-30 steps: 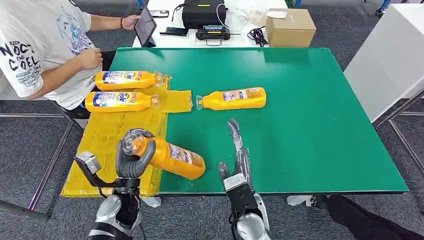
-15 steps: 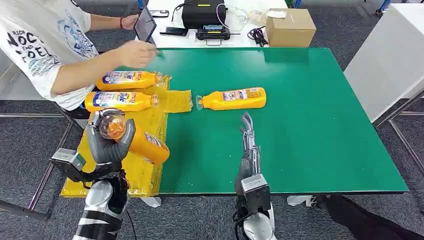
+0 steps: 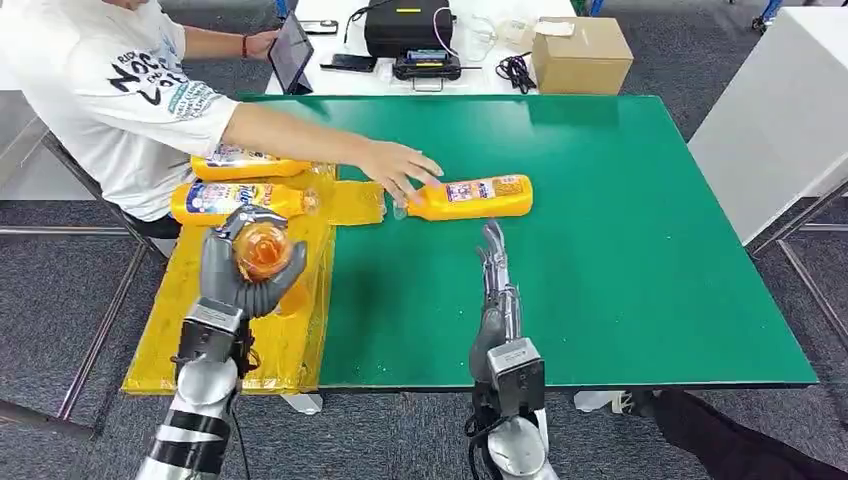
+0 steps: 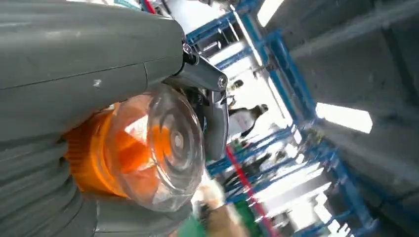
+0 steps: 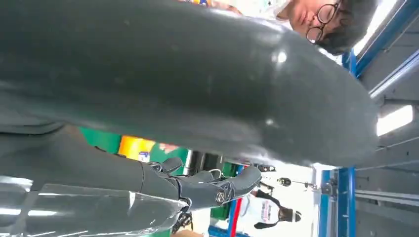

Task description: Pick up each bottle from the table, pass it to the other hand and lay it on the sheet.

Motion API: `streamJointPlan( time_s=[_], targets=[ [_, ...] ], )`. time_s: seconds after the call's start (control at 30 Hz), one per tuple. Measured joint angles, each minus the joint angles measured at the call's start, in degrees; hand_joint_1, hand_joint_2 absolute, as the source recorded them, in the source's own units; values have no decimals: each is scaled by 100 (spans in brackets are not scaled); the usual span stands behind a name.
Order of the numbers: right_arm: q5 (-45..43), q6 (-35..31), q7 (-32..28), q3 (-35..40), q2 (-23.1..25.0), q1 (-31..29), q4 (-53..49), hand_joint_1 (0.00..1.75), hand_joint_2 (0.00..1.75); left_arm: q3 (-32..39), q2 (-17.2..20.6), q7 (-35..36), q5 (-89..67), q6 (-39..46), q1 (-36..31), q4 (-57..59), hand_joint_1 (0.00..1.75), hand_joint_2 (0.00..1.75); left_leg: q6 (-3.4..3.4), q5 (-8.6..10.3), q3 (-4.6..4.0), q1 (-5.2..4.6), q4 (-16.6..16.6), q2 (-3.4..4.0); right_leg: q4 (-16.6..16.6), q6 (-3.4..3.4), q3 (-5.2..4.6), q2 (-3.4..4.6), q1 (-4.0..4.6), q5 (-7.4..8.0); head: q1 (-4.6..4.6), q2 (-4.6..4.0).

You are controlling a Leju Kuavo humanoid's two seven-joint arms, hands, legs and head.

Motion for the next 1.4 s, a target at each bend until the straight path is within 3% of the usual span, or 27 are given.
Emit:
streamJointPlan(
  time_s=[0.13,0.53,0.77,1.17,1.4],
  targets=[
    [22,114,22,-13,0,-21,9,0,0,-258,118,157,-1143,138,-58,400,175,175,0,0,0,0,0,1,0,0,-1,0,0,0,0,0],
    [22,402,92,-50,0,-35,33,0,0,-677,288,470,-2191,-190,-466,1269,175,175,-1,-3,32,1,-4,17,-1,-19,24,5,2,12,0,0],
    [24,498,136,-68,2,-32,72,0,0,-800,352,540,-2405,-267,-503,1727,175,175,-20,-7,49,9,-8,51,0,-42,27,56,20,28,-2,0],
    [26,509,142,-105,4,-31,103,0,0,-806,516,566,-2434,-275,-456,1969,175,175,-32,26,5,27,-5,38,2,-50,-9,45,30,39,0,0],
    [88,597,155,-120,7,-31,116,0,0,-815,573,831,-2851,232,-453,1971,175,175,-32,26,0,27,-5,38,2,-50,-14,45,31,40,0,0]
  ],
)
